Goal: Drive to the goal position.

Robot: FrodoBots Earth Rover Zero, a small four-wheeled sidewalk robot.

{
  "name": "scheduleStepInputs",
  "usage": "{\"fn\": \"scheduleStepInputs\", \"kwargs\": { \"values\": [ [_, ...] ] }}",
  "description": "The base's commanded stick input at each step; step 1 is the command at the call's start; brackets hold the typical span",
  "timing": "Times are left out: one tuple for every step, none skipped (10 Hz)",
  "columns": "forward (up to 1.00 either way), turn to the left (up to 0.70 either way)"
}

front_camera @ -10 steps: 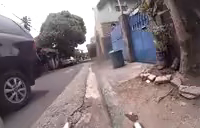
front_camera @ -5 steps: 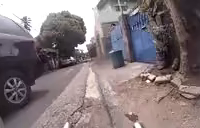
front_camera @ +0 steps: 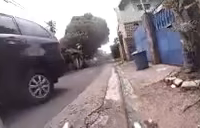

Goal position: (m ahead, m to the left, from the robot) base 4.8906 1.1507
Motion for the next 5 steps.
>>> {"fn": "scheduleStepInputs", "kwargs": {
  "values": [
    [0.70,0.14],
    [0.70,0.14],
    [0.70,0.14],
    [0.70,0.14],
    [0.70,0.14]
  ]
}}
